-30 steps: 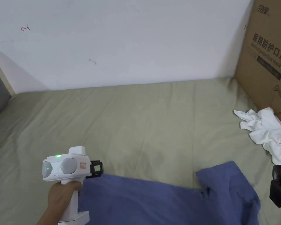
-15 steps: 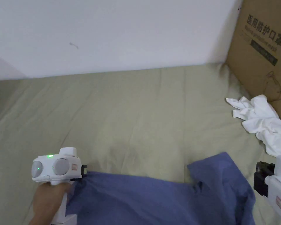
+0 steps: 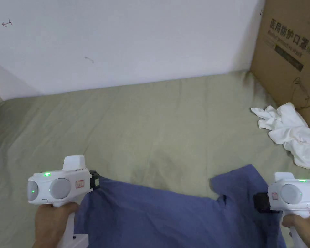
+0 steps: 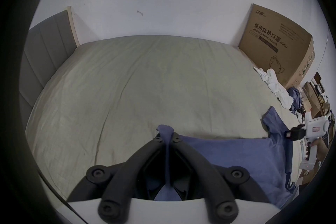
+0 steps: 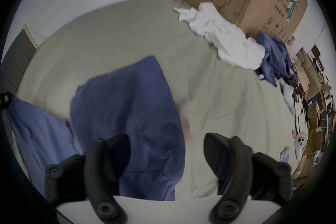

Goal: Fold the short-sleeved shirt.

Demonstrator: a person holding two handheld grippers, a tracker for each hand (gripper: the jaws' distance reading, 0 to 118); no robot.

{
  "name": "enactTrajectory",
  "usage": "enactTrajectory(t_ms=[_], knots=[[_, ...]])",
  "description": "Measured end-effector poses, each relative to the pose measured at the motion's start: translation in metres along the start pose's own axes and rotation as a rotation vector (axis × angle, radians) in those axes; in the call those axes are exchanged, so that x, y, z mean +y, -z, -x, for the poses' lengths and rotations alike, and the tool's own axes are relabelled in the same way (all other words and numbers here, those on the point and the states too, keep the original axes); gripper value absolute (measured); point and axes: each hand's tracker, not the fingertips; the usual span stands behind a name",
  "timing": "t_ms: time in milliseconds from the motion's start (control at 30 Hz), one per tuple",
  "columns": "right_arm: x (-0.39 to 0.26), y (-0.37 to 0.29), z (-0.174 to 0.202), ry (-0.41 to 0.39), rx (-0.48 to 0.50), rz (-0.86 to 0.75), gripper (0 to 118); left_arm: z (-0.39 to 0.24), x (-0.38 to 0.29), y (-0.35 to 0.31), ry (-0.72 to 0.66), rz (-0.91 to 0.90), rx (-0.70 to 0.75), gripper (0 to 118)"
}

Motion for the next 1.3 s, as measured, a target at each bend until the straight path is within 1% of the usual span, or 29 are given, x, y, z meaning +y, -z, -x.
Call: enactTrajectory(t_ms=[67,100,133,167,233,300,333,433,567,633,700,767,833,900,967,1033,1067,1133,1200,1300], knots=[[-0.006,0.004,0.004,-0.016,0.011,0.008,40,0.002,0.000,-0.005,-0.008,-0.003,0.000,0],[-0.012,0.001,0.007,-0.040,0.044,0.028,20,0.002,-0.001,-0.007,-0.016,-0.004,0.000,0],[-0.015,0.000,0.007,-0.035,0.041,0.027,4,0.003,-0.002,-0.010,-0.023,-0.007,0.000,0],[-0.020,-0.004,0.007,-0.027,0.049,0.016,4,0.003,-0.003,-0.012,-0.028,-0.009,0.001,0],[-0.026,-0.023,0.011,-0.056,0.022,-0.050,3,0.003,-0.006,-0.018,-0.032,-0.012,0.004,0],[-0.031,-0.045,0.009,-0.097,0.041,-0.124,2,0.004,-0.009,-0.028,-0.028,-0.023,0.014,0],[-0.032,-0.059,0.007,-0.097,0.037,-0.156,2,0.004,-0.011,-0.033,-0.033,-0.028,0.015,0],[-0.033,-0.107,0.001,-0.116,0.049,-0.311,2,0.006,-0.015,-0.059,-0.059,-0.069,0.012,0],[-0.026,-0.175,-0.012,-0.155,0.041,-0.504,2,0.008,-0.015,-0.103,-0.060,-0.131,0.018,0],[-0.018,-0.202,-0.016,-0.171,0.061,-0.573,2,0.009,-0.010,-0.129,-0.064,-0.176,0.013,0],[-0.012,-0.235,-0.016,-0.184,0.061,-0.649,2,0.010,-0.001,-0.157,-0.061,-0.233,0.025,0],[-0.005,-0.264,-0.013,-0.202,0.040,-0.724,2,0.016,0.012,-0.183,-0.061,-0.285,0.029,0],[0.003,-0.293,-0.011,-0.198,0.050,-0.794,2,0.020,0.026,-0.211,-0.072,-0.336,0.033,0],[0.013,-0.322,-0.009,-0.180,0.084,-0.857,2,0.016,0.042,-0.245,-0.071,-0.404,0.048,0],[0.023,-0.348,-0.006,-0.181,0.095,-0.918,2,0.017,0.059,-0.271,-0.054,-0.453,0.079,0],[0.033,-0.372,-0.002,-0.189,0.082,-0.982,2,0.017,0.076,-0.299,-0.062,-0.508,0.081,0],[0.038,-0.385,-0.001,-0.182,0.093,-1.018,2,0.019,0.085,-0.312,-0.073,-0.540,0.082,0],[0.050,-0.407,0.001,-0.160,0.098,-1.073,2,0.024,0.104,-0.331,-0.085,-0.579,0.084,0],[0.064,-0.428,0.002,-0.138,0.130,-1.122,2,0.025,0.121,-0.349,-0.075,-0.622,0.113,0],[0.084,-0.455,0.004,-0.129,0.129,-1.191,2,0.030,0.143,-0.370,-0.093,-0.671,0.105,0]])
